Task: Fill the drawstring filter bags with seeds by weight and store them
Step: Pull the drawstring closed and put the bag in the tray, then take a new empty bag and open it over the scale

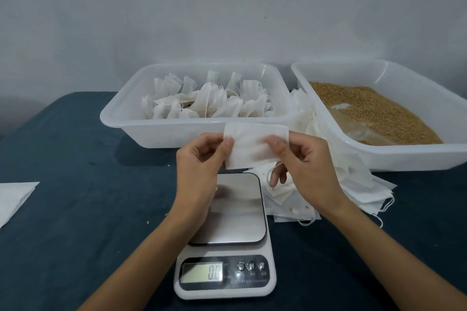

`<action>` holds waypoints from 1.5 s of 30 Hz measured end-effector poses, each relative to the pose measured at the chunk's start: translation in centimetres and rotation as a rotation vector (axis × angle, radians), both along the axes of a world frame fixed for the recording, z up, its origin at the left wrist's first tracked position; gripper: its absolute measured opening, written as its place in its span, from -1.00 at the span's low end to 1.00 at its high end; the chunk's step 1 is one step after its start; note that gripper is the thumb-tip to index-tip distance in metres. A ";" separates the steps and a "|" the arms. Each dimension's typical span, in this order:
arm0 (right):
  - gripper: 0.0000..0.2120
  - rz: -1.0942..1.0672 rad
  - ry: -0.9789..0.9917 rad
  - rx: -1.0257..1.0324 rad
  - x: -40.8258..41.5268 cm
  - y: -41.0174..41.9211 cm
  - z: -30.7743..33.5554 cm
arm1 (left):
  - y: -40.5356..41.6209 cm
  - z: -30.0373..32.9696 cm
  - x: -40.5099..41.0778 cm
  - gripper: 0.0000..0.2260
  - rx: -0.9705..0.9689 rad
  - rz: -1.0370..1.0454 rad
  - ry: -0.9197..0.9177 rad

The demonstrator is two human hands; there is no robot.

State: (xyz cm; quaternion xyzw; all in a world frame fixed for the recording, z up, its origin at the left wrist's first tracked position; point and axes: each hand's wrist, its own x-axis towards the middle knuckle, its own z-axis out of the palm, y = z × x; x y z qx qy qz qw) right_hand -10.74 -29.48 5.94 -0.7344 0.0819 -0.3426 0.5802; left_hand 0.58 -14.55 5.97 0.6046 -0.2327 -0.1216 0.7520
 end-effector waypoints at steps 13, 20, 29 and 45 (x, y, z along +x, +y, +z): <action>-0.35 -0.001 0.030 -0.158 -0.1 0.2 0.5 | 0.0 0.2 -0.2 -0.78 -0.013 -0.048 -0.010; -0.32 -0.018 0.019 -0.167 -0.4 -0.3 0.4 | 0.0 0.3 0.0 -0.83 0.009 -0.021 -0.054; -0.31 0.043 0.078 -0.086 0.0 0.1 0.8 | 0.0 0.1 -0.1 -0.89 0.048 0.012 -0.138; -0.05 0.244 0.240 -0.109 -1.1 0.8 2.3 | 0.6 -0.5 -0.9 -0.28 0.526 -0.135 -0.921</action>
